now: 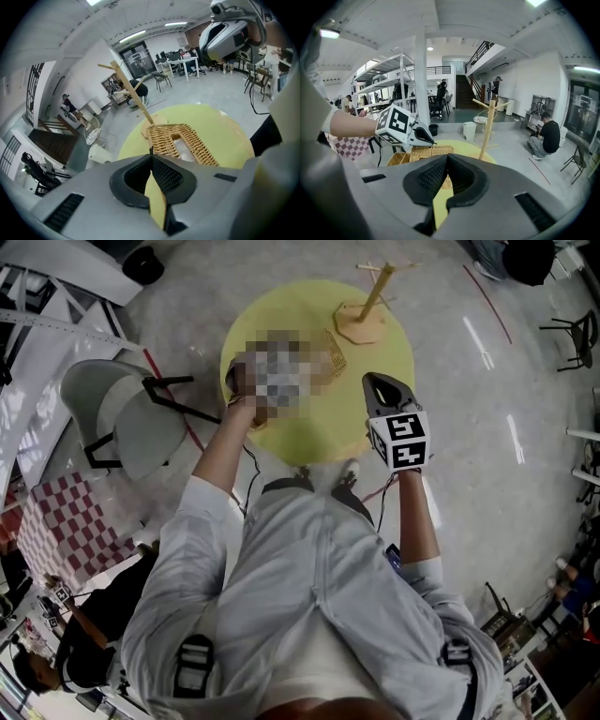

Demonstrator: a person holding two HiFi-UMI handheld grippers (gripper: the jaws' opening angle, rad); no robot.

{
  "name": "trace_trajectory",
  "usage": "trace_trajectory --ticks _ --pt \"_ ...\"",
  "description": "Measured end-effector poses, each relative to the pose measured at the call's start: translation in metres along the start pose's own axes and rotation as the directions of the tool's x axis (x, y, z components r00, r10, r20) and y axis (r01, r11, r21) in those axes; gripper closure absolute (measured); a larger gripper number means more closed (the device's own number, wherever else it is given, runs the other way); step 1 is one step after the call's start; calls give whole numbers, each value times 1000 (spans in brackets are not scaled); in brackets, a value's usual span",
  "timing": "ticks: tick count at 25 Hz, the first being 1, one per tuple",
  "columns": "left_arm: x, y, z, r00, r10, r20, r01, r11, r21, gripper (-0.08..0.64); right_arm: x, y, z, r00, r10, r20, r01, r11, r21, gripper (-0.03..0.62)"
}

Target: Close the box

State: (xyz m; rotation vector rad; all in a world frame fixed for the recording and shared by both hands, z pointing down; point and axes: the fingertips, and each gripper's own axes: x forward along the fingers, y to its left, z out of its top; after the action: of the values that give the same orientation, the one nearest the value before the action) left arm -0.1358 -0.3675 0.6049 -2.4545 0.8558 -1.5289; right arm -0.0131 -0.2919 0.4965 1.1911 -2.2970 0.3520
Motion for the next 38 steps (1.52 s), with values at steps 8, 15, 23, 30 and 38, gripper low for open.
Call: trace_trajectory --ticks 8,15,23,30,38 --pt "44 0 -29 995 -97 -13 95 991 -92 522 14 -9 -10 998 -38 -57 39 999 17 571" --pt "57 -6 -38 996 -91 -19 89 992 -86 522 10 -16 -15 995 -59 -76 60 998 17 571" --pt "50 -5 -36 998 -56 -3 55 991 -126 454 -5 -14 -12 996 -57 -62 56 998 -17 571" --pt "14 -7 -16 1000 16 19 -12 989 -148 445 -35 -28 -4 996 -94 -2 93 994 -53 571" --pt "-52 -7 46 981 160 110 -145 981 -131 522 -89 -56 26 982 -151 112 162 982 -96 570"
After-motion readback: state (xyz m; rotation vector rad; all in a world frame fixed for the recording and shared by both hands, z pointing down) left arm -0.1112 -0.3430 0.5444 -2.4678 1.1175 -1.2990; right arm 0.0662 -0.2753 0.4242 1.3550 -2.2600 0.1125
